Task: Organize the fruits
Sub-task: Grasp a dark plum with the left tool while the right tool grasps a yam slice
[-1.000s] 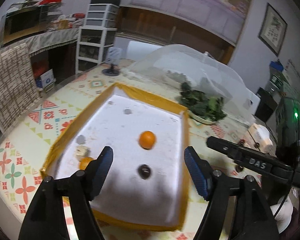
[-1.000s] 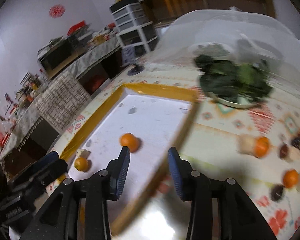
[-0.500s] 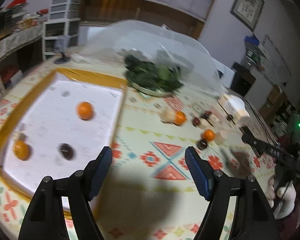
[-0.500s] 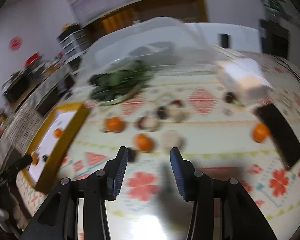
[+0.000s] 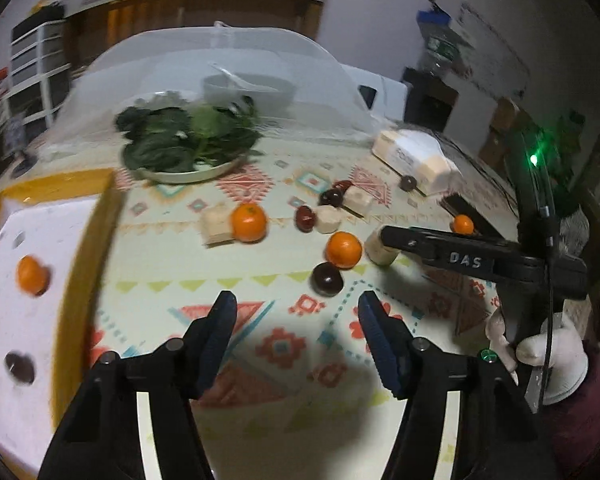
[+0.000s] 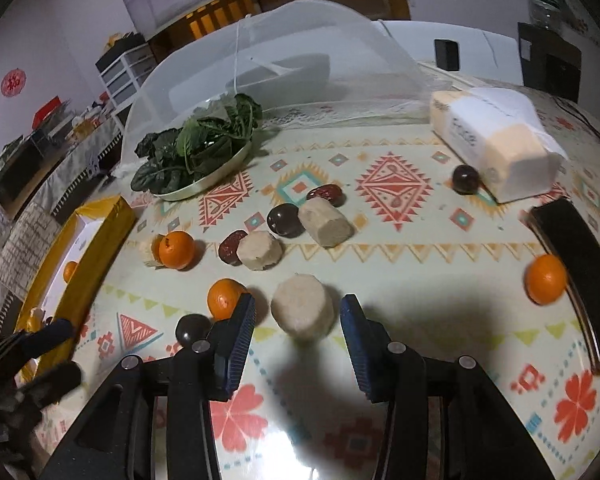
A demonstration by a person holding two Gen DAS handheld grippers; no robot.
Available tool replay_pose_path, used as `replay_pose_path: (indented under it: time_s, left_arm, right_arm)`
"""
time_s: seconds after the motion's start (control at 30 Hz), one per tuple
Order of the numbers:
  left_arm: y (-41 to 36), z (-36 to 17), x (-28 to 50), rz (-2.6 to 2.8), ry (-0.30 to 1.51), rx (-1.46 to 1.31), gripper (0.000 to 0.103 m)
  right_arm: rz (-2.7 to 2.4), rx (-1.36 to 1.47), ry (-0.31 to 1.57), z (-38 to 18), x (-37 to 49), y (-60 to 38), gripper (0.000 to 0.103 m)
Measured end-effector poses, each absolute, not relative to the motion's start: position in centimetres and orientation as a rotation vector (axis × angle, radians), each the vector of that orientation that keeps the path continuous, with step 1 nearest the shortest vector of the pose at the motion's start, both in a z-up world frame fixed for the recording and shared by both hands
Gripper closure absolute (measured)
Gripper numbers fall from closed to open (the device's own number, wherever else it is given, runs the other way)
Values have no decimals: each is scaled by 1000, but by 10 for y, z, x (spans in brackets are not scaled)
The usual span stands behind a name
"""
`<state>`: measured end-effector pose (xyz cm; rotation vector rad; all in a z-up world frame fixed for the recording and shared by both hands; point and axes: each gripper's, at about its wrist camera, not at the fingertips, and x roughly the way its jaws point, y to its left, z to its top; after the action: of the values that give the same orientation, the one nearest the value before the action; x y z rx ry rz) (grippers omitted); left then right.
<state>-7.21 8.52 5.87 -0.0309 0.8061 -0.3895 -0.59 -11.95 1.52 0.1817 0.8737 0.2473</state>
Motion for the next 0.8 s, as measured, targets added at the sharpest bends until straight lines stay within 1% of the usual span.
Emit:
replay_pose_path:
  time_s: [0.23, 0.43, 0.5, 0.57, 0.6, 0.67, 0.77, 0.8]
  left_arm:
    - [56, 32, -31, -449, 889, -34, 40]
    - [35, 17, -17, -478, 921, -11, 41]
    - [33, 14, -15, -483, 927, -13, 46]
    - [33, 12, -13, -483, 929, -18, 55]
    - [33, 13, -13, -482, 928, -21, 57]
    - [34, 11, -12, -487, 931, -33, 71]
    - [35, 10, -8, -479, 928, -44, 78]
    - [36, 10, -8, -480, 927, -47, 78]
  right_arm:
    - [244, 172, 898, 2, 2, -120, 56]
    - [259, 179, 896, -2, 3, -120, 56]
    - [268, 186, 897, -2, 3, -120, 57]
    - [274, 187, 898, -2, 2, -120, 57]
    - [276, 186, 898, -2, 1, -120, 57]
    - [278, 179, 897, -2, 0, -119, 57]
    - [273, 168, 895, -2, 0, -117, 57]
    - [270, 165, 895, -2, -1, -116, 57]
